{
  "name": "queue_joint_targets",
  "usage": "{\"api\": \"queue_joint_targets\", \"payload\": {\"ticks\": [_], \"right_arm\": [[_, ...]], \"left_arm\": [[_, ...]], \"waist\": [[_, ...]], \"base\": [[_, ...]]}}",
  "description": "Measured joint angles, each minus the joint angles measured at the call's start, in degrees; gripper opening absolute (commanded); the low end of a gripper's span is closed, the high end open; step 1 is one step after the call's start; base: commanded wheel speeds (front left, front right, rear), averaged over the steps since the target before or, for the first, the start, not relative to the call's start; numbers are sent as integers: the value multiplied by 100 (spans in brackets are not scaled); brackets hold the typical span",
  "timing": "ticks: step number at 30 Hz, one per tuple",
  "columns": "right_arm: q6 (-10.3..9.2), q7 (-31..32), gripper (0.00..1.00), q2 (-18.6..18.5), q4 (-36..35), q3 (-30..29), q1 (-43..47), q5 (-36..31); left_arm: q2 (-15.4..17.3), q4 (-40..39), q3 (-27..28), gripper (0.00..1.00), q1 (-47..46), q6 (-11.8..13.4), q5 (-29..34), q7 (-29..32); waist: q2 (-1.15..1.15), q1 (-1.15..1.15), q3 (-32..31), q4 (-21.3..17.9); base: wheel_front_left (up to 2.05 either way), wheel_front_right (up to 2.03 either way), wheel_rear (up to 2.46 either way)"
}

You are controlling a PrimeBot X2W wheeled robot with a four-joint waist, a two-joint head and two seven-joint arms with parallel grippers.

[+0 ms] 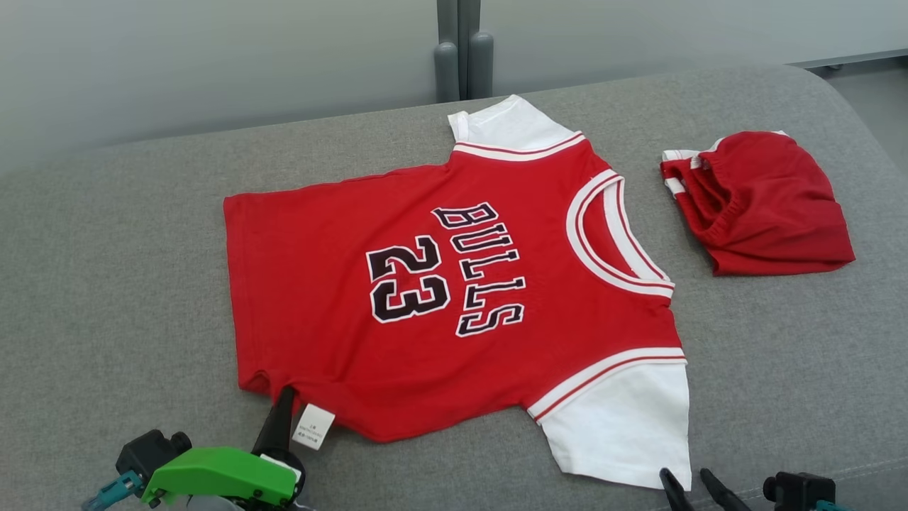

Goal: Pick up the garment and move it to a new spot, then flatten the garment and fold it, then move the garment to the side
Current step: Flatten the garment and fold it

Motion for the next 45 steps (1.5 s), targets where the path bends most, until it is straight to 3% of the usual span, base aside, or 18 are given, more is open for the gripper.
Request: {"api": "queue_joint_targets", "payload": {"ticks": [8, 15, 17, 18, 19, 23, 27, 28, 40, 45], "right_arm": [[53, 98, 100, -110, 166, 135, 38, -53], [102, 151, 97, 62, 364, 214, -73, -11], [120, 149, 75, 59, 427, 212, -112, -10], [135, 149, 55, 63, 456, 199, -140, 10], [143, 147, 48, 70, 475, 182, -164, 38], [151, 94, 40, 96, 544, 123, -279, 94], [154, 81, 18, 130, 554, 123, -437, 118], [163, 56, 0, 132, 552, 116, -460, 120], [250, -60, 0, 227, -297, -404, -1031, 920], [250, 130, 0, 36, -381, -467, -1505, 977]], "left_arm": [[2, -76, -86, 0, 0, 0, 45, -49], [2, -103, -178, 0, 2, 1, 93, -49], [2, -113, -165, 0, 3, 2, 101, -51], [2, -116, -163, 0, 5, 8, 101, -51], [2, -121, -156, 0, 9, 8, 101, -65], [3, -142, -119, 0, 14, 9, 101, -101], [3, -157, -101, 0, 17, 34, 102, -119], [3, -168, -98, 0, 19, 34, 104, -120], [12, -400, 23, 0, -9, 41, 191, -203], [10, -282, 83, 0, -318, 58, 194, -219]], "waist": [[0, 0, 9, -13], [0, 0, 7, 87], [0, 0, 17, 120], [0, 0, 24, 133], [0, 0, 32, 143], [0, 0, 49, 155], [0, 0, 64, 148], [0, 0, 70, 143], [0, 0, 220, -3], [0, 0, 310, -21]], "base": [[0, 0, 0], [0, 0, 0], [0, 0, 0], [0, 0, 0], [0, 0, 0], [0, 0, 0], [0, 0, 0], [0, 0, 0], [0, 0, 0], [0, 0, 0]]}}
